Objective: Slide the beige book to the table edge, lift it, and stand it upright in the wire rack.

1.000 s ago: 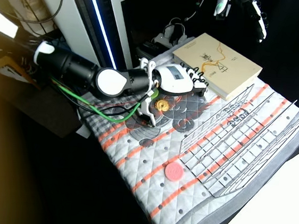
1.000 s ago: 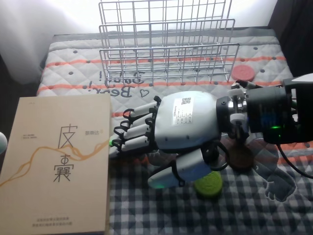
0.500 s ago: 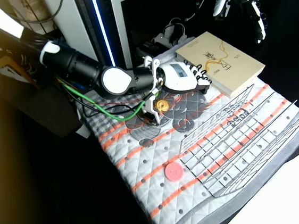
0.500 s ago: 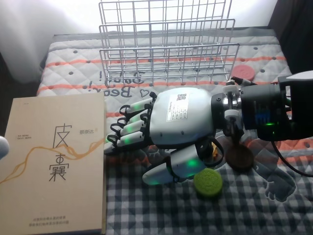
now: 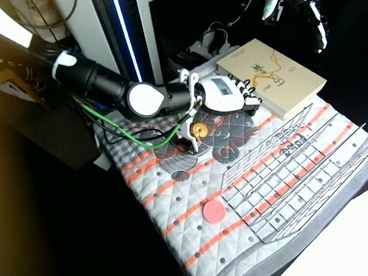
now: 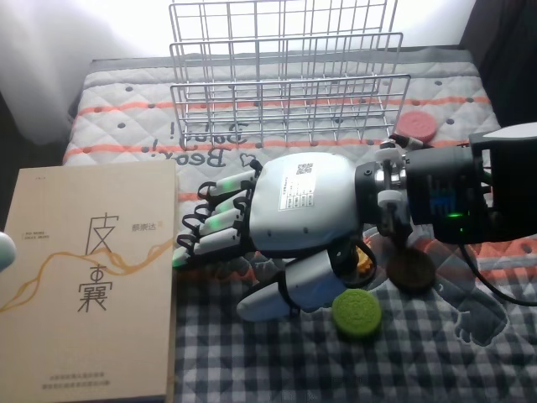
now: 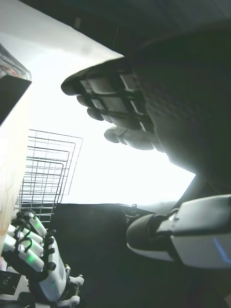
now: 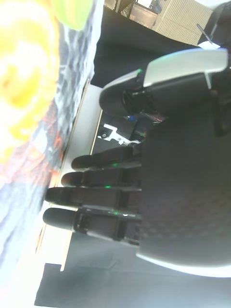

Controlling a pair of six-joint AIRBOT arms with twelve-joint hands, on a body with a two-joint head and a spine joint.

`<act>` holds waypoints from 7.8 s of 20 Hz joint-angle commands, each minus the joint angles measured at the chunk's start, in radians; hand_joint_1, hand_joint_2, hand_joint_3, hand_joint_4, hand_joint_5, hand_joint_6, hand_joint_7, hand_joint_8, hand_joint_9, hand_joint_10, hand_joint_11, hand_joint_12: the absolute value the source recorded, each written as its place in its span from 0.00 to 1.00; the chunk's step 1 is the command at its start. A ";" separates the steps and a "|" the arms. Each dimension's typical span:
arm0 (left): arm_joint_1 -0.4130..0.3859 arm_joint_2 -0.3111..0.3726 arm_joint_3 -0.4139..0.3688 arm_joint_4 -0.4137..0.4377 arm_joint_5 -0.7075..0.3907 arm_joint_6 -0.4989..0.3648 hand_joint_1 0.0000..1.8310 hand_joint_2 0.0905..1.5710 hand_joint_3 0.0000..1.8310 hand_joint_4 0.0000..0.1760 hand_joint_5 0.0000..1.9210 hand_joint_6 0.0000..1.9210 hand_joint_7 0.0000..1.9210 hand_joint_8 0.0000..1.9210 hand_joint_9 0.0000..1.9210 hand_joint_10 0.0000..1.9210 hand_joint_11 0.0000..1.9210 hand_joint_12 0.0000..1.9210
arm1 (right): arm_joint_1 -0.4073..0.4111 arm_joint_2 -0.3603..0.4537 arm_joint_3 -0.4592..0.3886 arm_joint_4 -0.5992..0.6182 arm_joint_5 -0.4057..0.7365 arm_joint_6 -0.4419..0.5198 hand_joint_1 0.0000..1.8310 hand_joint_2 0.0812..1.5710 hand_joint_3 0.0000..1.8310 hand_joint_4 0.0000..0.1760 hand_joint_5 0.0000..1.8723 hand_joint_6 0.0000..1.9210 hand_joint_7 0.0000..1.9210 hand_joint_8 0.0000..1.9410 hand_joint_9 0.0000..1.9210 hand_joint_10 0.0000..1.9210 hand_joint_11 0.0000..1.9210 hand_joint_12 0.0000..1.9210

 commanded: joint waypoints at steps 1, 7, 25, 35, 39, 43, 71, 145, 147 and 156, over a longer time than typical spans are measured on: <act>-0.003 -0.005 0.007 -0.013 -0.123 -0.009 0.24 0.56 0.00 1.00 0.03 0.00 0.00 0.00 0.00 0.00 0.00 0.14 | 0.015 -0.008 0.001 0.055 0.069 0.001 0.00 0.87 0.00 0.00 0.13 0.00 0.14 0.00 0.20 0.00 0.07 0.45; -0.003 -0.005 0.011 -0.012 -0.123 -0.012 0.25 0.57 0.00 1.00 0.03 0.00 0.00 0.00 0.00 0.00 0.00 0.13 | 0.023 -0.028 0.009 0.055 0.069 -0.004 0.00 0.88 0.00 0.00 0.14 0.00 0.19 0.01 0.25 0.01 0.11 0.43; -0.003 -0.012 0.013 -0.016 -0.124 -0.029 0.25 0.57 0.00 1.00 0.04 0.00 0.00 0.00 0.00 0.00 0.00 0.12 | 0.029 -0.063 0.019 0.055 0.060 0.002 0.00 0.87 0.00 0.00 0.14 0.00 0.19 0.00 0.26 0.00 0.09 0.54; 0.008 0.026 0.019 -0.070 -0.217 -0.063 0.22 0.63 0.00 0.84 0.05 0.00 0.00 0.00 0.00 0.00 0.00 0.01 | 0.055 0.200 -0.133 0.063 0.060 0.002 0.00 0.85 0.00 0.00 0.10 0.00 0.09 0.00 0.16 0.00 0.03 0.53; 0.043 0.045 0.017 -0.141 -0.298 -0.069 0.21 0.63 0.00 0.64 0.07 0.01 0.00 0.00 0.02 0.00 0.04 0.02 | 0.057 0.324 -0.207 0.263 0.098 -0.152 0.00 0.87 0.00 0.00 0.16 0.00 0.14 0.00 0.26 0.00 0.20 0.46; 0.077 0.013 0.123 -0.201 -0.244 -0.273 0.35 0.64 0.00 0.28 0.07 0.00 0.00 0.00 0.03 0.00 0.00 0.21 | 0.056 0.444 -0.255 0.468 0.210 -0.244 0.00 0.88 0.00 0.00 0.10 0.00 0.11 0.00 0.15 0.00 0.09 0.30; -0.332 -0.320 0.671 0.472 0.640 -0.943 0.34 0.61 0.00 0.92 0.01 0.00 0.00 0.00 0.01 0.00 0.00 0.25 | 0.010 0.531 -0.339 0.599 0.318 -0.439 0.08 0.83 0.00 0.16 0.15 0.00 0.14 0.00 0.19 0.00 0.21 0.14; -1.188 -0.319 0.650 0.545 0.402 -0.620 0.76 0.68 0.00 0.00 0.48 0.48 0.52 0.44 0.55 0.56 0.53 0.49 | -0.309 0.481 -0.403 0.739 0.392 -0.372 0.24 0.90 0.00 0.00 0.55 0.53 0.77 0.01 0.64 0.36 0.50 0.65; -1.218 -0.323 0.651 0.558 0.406 -0.620 0.75 0.69 0.00 0.00 0.46 0.56 0.49 0.48 0.54 0.57 0.54 0.46 | -0.324 0.468 -0.402 0.740 0.392 -0.360 0.23 0.89 0.00 0.00 0.53 0.54 0.77 0.01 0.64 0.35 0.49 0.61; -1.314 -0.352 0.661 0.556 0.398 -0.601 0.81 0.66 0.00 0.00 0.31 0.23 0.49 0.51 0.54 0.52 0.29 0.61 | -0.354 0.422 -0.393 0.763 0.392 -0.336 0.18 0.90 0.00 0.00 0.54 0.47 0.74 0.00 0.65 0.22 0.47 0.55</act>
